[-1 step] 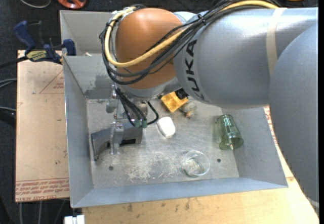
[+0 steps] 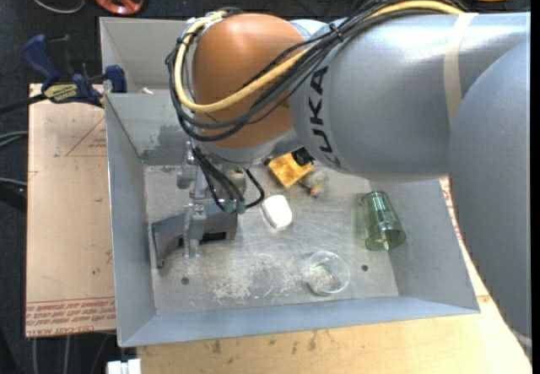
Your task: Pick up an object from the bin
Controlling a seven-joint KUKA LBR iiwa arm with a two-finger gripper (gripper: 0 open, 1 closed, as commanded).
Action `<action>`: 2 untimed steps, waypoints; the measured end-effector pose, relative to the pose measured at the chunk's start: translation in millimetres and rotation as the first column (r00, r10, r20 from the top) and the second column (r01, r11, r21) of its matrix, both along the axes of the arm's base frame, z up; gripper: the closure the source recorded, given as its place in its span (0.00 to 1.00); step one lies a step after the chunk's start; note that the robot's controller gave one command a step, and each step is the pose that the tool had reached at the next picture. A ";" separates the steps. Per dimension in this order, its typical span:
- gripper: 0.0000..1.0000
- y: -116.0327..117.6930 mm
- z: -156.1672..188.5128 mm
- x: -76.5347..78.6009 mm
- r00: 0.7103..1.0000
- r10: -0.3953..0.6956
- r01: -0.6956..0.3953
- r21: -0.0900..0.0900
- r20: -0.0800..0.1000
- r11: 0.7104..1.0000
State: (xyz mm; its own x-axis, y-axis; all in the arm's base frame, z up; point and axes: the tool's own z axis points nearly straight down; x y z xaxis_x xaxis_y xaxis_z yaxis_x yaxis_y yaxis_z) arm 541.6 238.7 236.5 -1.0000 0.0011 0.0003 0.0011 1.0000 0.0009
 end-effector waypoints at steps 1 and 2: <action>0.00 -7.9 -51.1 -2.8 1.000 -0.011 0.011 0.003 0.006 1.000; 0.00 -11.8 -112.0 -4.4 0.999 0.051 -0.051 0.001 0.005 0.999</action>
Offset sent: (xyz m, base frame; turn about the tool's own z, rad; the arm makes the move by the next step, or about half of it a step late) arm -0.0065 -0.0152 -0.1470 -0.0946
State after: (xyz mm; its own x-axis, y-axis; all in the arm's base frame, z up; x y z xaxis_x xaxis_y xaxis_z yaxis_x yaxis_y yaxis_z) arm 537.2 227.0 124.5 -0.9987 -0.0499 -0.0043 -0.0499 0.9988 0.0022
